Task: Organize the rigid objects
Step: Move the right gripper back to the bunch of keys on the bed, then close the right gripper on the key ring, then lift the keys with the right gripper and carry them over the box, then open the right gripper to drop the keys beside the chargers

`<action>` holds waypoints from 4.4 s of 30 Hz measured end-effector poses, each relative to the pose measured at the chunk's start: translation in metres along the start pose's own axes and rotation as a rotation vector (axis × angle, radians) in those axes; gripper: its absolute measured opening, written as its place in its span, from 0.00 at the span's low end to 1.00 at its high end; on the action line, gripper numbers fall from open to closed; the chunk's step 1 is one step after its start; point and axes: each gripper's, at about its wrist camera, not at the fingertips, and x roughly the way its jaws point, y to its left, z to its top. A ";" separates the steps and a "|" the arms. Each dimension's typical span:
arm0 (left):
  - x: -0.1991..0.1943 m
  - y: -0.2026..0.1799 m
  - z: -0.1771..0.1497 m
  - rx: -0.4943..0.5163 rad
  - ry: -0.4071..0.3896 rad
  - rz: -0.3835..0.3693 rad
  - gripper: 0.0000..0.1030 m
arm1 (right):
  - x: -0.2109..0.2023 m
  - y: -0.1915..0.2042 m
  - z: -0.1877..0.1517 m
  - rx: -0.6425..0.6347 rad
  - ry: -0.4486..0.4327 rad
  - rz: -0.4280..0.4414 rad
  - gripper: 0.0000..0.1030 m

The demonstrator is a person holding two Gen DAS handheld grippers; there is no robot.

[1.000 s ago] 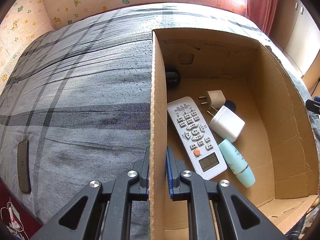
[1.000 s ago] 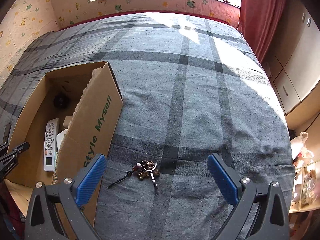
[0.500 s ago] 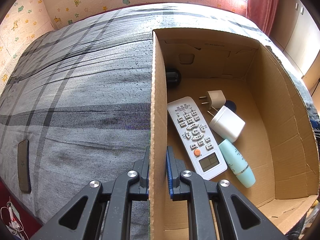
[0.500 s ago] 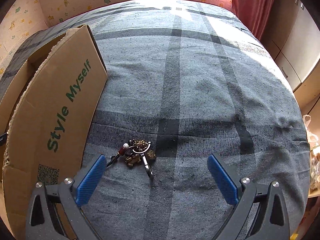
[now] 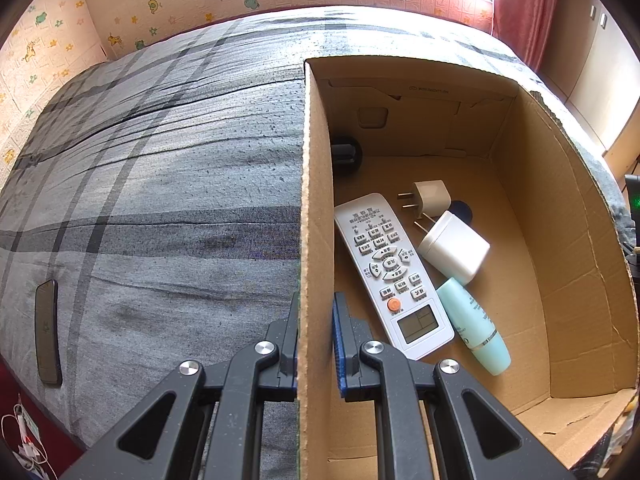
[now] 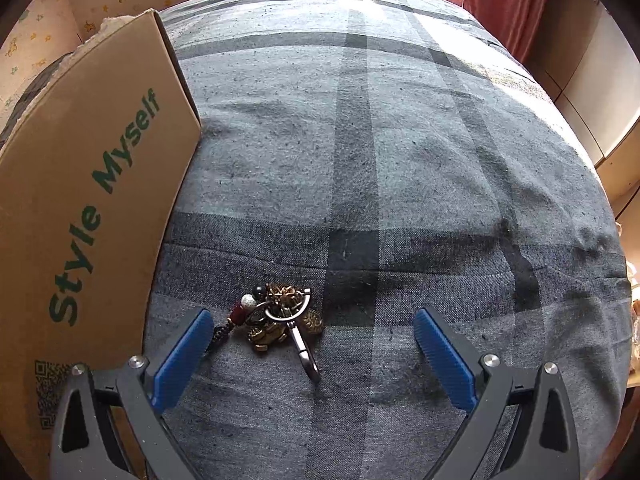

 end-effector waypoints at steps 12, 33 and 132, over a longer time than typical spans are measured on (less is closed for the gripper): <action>0.000 -0.001 0.000 0.001 -0.002 0.005 0.13 | 0.005 0.007 0.000 -0.011 0.040 0.010 0.34; -0.001 -0.003 -0.001 0.002 -0.004 0.003 0.13 | -0.064 0.006 0.004 -0.008 -0.045 0.054 0.34; 0.000 -0.002 -0.001 -0.001 0.000 -0.005 0.13 | -0.062 0.185 0.083 -0.307 0.010 0.153 0.72</action>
